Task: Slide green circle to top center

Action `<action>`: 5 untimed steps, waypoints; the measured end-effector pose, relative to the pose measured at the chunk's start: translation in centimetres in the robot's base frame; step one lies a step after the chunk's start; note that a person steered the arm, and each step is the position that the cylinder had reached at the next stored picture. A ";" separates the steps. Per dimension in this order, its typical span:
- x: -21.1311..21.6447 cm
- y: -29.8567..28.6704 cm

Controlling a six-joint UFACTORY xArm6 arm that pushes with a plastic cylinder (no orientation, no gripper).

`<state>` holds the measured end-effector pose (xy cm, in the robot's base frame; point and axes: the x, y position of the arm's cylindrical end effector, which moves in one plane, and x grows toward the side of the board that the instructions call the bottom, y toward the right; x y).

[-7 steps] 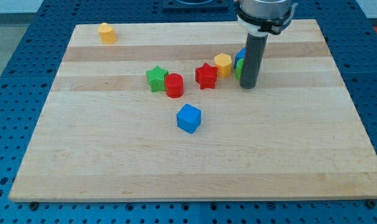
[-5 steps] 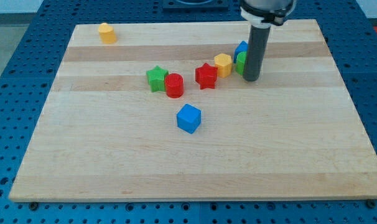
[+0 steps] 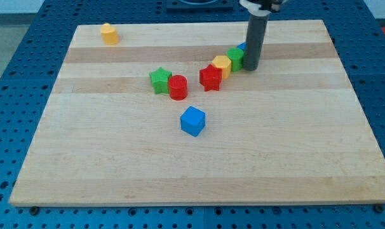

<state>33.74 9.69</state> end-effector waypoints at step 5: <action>-4.1 -6.4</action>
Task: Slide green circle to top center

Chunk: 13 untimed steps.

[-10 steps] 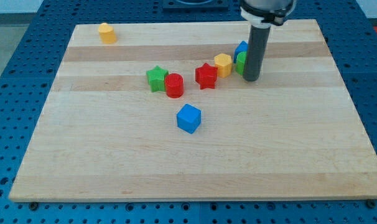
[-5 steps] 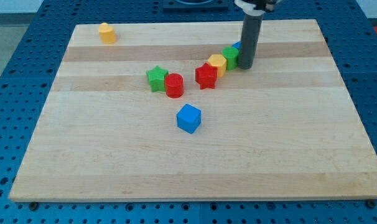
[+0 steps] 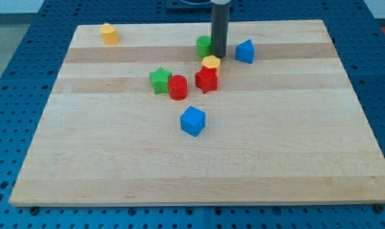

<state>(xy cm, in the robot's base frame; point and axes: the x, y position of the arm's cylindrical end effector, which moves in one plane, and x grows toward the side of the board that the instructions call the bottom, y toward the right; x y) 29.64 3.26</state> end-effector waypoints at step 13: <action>-3.4 -4.5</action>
<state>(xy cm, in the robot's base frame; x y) 26.19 -1.23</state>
